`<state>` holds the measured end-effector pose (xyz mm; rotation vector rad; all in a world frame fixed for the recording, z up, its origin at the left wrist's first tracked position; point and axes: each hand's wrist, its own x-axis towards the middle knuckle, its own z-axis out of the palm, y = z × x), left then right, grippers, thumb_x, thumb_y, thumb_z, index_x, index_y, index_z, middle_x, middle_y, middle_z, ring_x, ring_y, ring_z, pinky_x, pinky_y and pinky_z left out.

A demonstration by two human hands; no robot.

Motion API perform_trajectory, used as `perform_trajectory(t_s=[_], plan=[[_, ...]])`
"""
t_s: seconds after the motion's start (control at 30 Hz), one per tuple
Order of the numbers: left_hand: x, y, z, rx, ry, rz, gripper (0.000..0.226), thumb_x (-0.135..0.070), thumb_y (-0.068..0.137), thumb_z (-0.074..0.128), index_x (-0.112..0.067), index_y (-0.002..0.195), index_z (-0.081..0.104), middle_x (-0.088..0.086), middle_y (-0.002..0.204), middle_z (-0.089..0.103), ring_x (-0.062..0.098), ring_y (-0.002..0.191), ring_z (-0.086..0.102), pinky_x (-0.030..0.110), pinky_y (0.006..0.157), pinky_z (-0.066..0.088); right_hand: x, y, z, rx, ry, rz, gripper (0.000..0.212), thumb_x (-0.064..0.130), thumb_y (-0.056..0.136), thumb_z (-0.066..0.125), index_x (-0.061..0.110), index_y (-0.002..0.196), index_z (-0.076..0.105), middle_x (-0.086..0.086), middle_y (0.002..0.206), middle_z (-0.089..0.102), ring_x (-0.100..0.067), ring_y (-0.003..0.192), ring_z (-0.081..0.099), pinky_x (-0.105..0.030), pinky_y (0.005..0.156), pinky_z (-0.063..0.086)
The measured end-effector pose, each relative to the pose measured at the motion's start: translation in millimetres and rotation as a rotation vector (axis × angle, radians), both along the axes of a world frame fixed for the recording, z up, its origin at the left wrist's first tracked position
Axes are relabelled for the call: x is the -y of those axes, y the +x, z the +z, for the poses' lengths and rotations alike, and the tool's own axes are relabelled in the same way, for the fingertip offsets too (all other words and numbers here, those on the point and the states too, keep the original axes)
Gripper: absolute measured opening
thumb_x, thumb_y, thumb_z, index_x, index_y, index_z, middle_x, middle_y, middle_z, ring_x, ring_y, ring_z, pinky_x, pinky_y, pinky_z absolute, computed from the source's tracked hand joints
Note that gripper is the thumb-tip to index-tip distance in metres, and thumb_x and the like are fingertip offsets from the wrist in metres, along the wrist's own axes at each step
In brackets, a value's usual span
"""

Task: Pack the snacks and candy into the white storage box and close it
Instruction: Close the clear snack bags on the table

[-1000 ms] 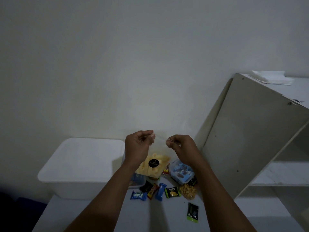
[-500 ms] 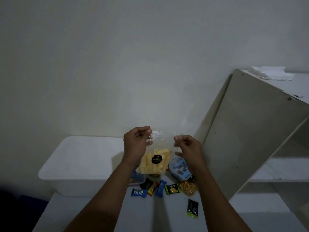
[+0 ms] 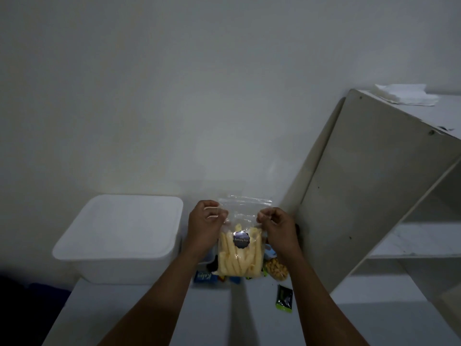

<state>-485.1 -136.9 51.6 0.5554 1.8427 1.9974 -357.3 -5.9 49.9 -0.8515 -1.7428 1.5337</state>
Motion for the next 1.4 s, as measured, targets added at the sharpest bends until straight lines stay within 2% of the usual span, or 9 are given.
perform_trajectory(t_s=[0.2, 0.3, 0.43, 0.67, 0.83, 0.97, 1.13, 1.23, 1.4], plan=[[8.6, 14.1, -53.4, -0.125, -0.18, -0.025, 0.026, 0.006, 0.085, 0.065, -0.017, 0.08, 0.053, 0.001, 0.081, 0.064, 0.013, 0.076, 0.064, 0.017, 0.059, 0.05, 6.4, 13.3, -50.0, 0.12, -0.054, -0.016, 0.003, 0.005, 0.09, 0.064, 0.003, 0.092, 0.066, -0.006, 0.083, 0.067, -0.015, 0.072, 0.063, -0.033, 0.066, 0.054], [18.9, 31.2, -92.3, 0.005, -0.276, -0.125, 0.028, 0.003, 0.081, 0.071, -0.021, 0.092, 0.062, 0.001, 0.094, 0.068, 0.019, 0.082, 0.067, 0.025, 0.062, 0.055, 16.4, 27.5, -93.2, 0.241, -0.107, -0.024, 0.006, 0.008, 0.092, 0.062, 0.011, 0.086, 0.064, -0.004, 0.078, 0.066, -0.016, 0.069, 0.062, -0.03, 0.058, 0.053], [29.0, 56.3, -140.2, 0.085, -0.442, -0.236, 0.038, -0.003, 0.081, 0.074, -0.019, 0.112, 0.059, -0.009, 0.106, 0.062, 0.008, 0.086, 0.066, 0.018, 0.064, 0.053, 26.8, 47.6, -150.2, 0.4, -0.221, -0.037, 0.01, 0.013, 0.093, 0.06, 0.021, 0.089, 0.062, -0.007, 0.089, 0.069, -0.027, 0.084, 0.067, -0.043, 0.073, 0.056], [27.7, 82.7, -200.4, 0.19, -0.63, -0.292, 0.06, 0.005, 0.074, 0.077, -0.012, 0.128, 0.056, 0.01, 0.129, 0.056, 0.02, 0.092, 0.067, 0.032, 0.081, 0.057, 21.5, 71.2, -199.3, 0.588, -0.261, 0.032, 0.019, 0.005, 0.095, 0.052, 0.006, 0.11, 0.064, -0.018, 0.104, 0.068, -0.033, 0.1, 0.065, -0.045, 0.09, 0.055], [12.9, 87.3, -215.0, -0.025, -0.865, -0.309, 0.06, -0.009, 0.075, 0.081, -0.009, 0.129, 0.056, 0.013, 0.132, 0.049, 0.023, 0.109, 0.058, 0.024, 0.091, 0.047, 8.6, 79.5, -202.3, 0.73, -0.125, 0.118, 0.022, 0.01, 0.093, 0.056, 0.001, 0.11, 0.067, -0.013, 0.1, 0.069, -0.03, 0.099, 0.066, -0.023, 0.077, 0.046], [-19.3, 84.6, -209.1, -0.135, -1.026, -0.186, 0.05, -0.026, 0.079, 0.075, -0.017, 0.126, 0.057, 0.01, 0.139, 0.04, 0.029, 0.129, 0.042, 0.039, 0.105, 0.038, -18.5, 85.1, -199.4, 0.762, -0.052, 0.051, 0.032, 0.013, 0.094, 0.056, 0.003, 0.124, 0.064, -0.014, 0.12, 0.068, -0.03, 0.114, 0.062, -0.025, 0.092, 0.045], [-88.3, 87.1, -194.2, -0.335, -0.912, -0.23, 0.035, -0.037, 0.079, 0.068, -0.018, 0.108, 0.067, 0.002, 0.11, 0.064, 0.021, 0.107, 0.06, 0.036, 0.086, 0.049, -68.5, 81.9, -205.4, 0.704, -0.063, -0.098, 0.019, 0.005, 0.091, 0.056, 0.002, 0.101, 0.071, -0.016, 0.102, 0.071, -0.03, 0.096, 0.066, -0.026, 0.076, 0.046], [-125.9, 96.0, -195.1, -0.229, -0.813, -0.378, 0.037, -0.028, 0.078, 0.066, -0.007, 0.109, 0.067, 0.007, 0.108, 0.064, 0.023, 0.102, 0.062, 0.035, 0.084, 0.052, -91.9, 76.6, -211.9, 0.644, -0.13, -0.163, 0.02, 0.0, 0.09, 0.055, -0.004, 0.105, 0.067, -0.021, 0.108, 0.069, -0.035, 0.1, 0.063, -0.032, 0.083, 0.048], [-156.6, 109.7, -203.6, -0.161, -0.734, -0.414, 0.029, -0.016, 0.081, 0.066, -0.007, 0.109, 0.067, 0.011, 0.114, 0.066, 0.026, 0.107, 0.061, 0.034, 0.089, 0.051, -116.1, 67.0, -224.6, 0.566, -0.261, -0.138, 0.028, 0.017, 0.09, 0.052, 0.011, 0.117, 0.06, -0.015, 0.121, 0.064, -0.032, 0.111, 0.06, -0.036, 0.097, 0.047]])
